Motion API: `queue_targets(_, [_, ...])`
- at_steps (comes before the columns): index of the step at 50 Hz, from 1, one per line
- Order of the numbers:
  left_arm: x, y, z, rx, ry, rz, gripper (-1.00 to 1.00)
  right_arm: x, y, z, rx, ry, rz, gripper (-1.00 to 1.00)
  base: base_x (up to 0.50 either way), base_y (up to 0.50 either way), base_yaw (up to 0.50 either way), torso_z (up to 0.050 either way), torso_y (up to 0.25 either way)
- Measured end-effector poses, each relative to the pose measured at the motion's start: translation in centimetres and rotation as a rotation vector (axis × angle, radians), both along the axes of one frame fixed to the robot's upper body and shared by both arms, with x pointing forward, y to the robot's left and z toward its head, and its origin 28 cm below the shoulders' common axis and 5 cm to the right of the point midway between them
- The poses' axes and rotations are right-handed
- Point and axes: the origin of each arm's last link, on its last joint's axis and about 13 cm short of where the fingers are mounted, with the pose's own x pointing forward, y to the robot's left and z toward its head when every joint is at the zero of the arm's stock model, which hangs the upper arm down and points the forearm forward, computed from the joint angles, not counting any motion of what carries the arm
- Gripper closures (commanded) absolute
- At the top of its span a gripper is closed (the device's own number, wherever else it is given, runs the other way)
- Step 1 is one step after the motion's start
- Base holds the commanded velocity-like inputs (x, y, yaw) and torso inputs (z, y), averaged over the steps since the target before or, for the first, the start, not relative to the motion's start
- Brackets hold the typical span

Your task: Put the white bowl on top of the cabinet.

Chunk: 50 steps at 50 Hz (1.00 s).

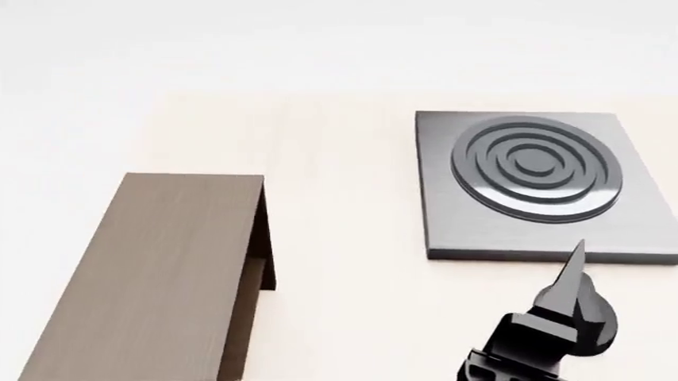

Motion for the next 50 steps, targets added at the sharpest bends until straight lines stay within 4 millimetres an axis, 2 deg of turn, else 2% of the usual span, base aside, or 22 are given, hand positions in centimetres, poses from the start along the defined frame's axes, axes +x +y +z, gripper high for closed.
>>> queue_targets(29, [0.1,0.0,0.0,-0.001,0.001,-0.006,-1.0,0.1,-0.8,0.4,0.082,0.018,-0.097,-1.0,0.0,0.05,0.0,0.0,0.0])
queue_targets(37, [0.2,0.0,0.0,-0.002,0.001,-0.007,-1.0,0.2,-1.7,0.8,0.117,0.022,-0.19,-1.0,0.0,0.0,0.0,0.0,0.0])
queue_targets(50, [0.3,-0.1,-0.1,-0.004,0.003,-0.011,-1.0,0.3,-4.4,0.5,0.197,0.048,-0.389,-1.0,0.0,0.0,0.0,0.0,0.0])
